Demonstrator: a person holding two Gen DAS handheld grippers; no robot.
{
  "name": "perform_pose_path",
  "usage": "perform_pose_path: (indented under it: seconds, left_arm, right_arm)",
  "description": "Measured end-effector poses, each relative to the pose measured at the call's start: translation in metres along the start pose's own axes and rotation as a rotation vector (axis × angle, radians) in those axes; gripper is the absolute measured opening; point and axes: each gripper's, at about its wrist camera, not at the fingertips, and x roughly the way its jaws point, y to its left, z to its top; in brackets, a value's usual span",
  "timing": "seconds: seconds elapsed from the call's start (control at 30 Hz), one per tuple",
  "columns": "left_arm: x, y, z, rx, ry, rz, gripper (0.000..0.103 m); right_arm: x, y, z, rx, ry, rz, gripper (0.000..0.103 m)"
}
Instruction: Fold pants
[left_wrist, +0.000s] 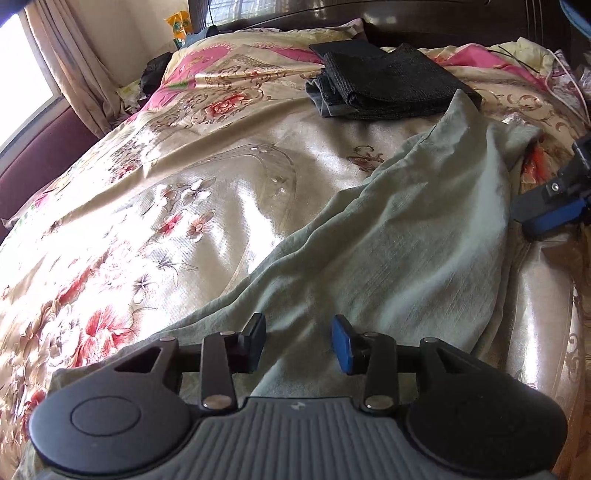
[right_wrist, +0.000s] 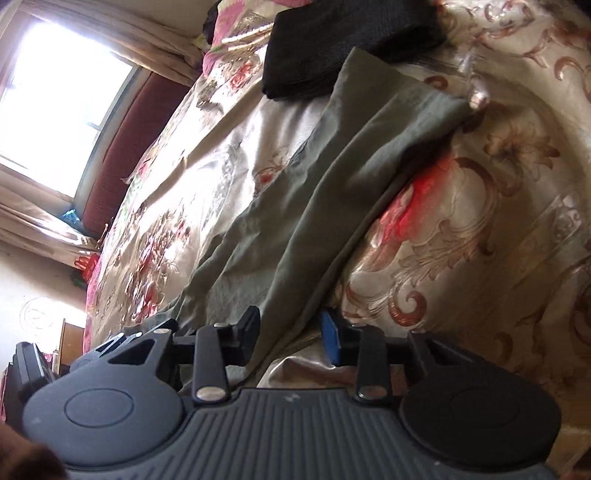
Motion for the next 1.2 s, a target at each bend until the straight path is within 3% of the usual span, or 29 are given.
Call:
perform_pose_path:
  seconds: [0.17,0.37,0.57,0.63,0.73,0.87,0.9,0.97,1.0,1.07,1.13,1.2]
  left_arm:
    - [-0.002,-0.003,0.001,-0.002,-0.004,-0.002,0.054]
    - [-0.002,-0.005,-0.001,0.01,-0.004,-0.008,0.054]
    - [-0.001,-0.01,0.004,0.009,-0.012,-0.023,0.054]
    - [-0.008,-0.012,0.008,-0.003,-0.055,-0.048,0.054]
    - [-0.023,-0.025,0.025,0.016,-0.153,-0.151,0.054]
    - [-0.005,-0.061,0.061,0.098,-0.174,-0.239,0.058]
    - [0.006,-0.069,0.069,0.114,-0.157,-0.256,0.058]
    - [0.027,-0.079,0.081,0.116,-0.105,-0.286,0.058]
    - [0.036,-0.083,0.083,0.115,-0.074,-0.301,0.058]
    - [0.036,-0.086,0.085,0.122,-0.094,-0.307,0.059]
    - [0.031,-0.085,0.093,0.111,-0.125,-0.33,0.06]
    - [0.027,-0.084,0.103,0.088,-0.147,-0.343,0.061]
  right_arm:
    - [0.012,-0.008,0.01,0.074,-0.052,-0.037,0.034]
    - [0.006,-0.045,0.017,0.292,-0.22,0.063,0.034]
    - [0.026,-0.045,0.027,0.262,-0.3,0.016,0.038]
    - [0.023,-0.042,0.025,0.241,-0.321,0.041,0.043]
    - [0.008,-0.045,0.023,0.252,-0.367,0.113,0.045]
    - [0.024,-0.05,0.04,0.224,-0.352,0.058,0.043]
    - [0.025,-0.052,0.04,0.237,-0.341,0.044,0.039]
    - [0.017,-0.055,0.042,0.253,-0.336,0.1,0.03]
    - [0.008,-0.059,0.04,0.294,-0.328,0.157,0.006]
    - [-0.011,-0.056,0.039,0.298,-0.346,0.26,0.006]
    - [-0.029,-0.046,0.041,0.208,-0.392,0.239,0.006]
    - [-0.041,-0.044,0.045,0.21,-0.424,0.279,0.006]
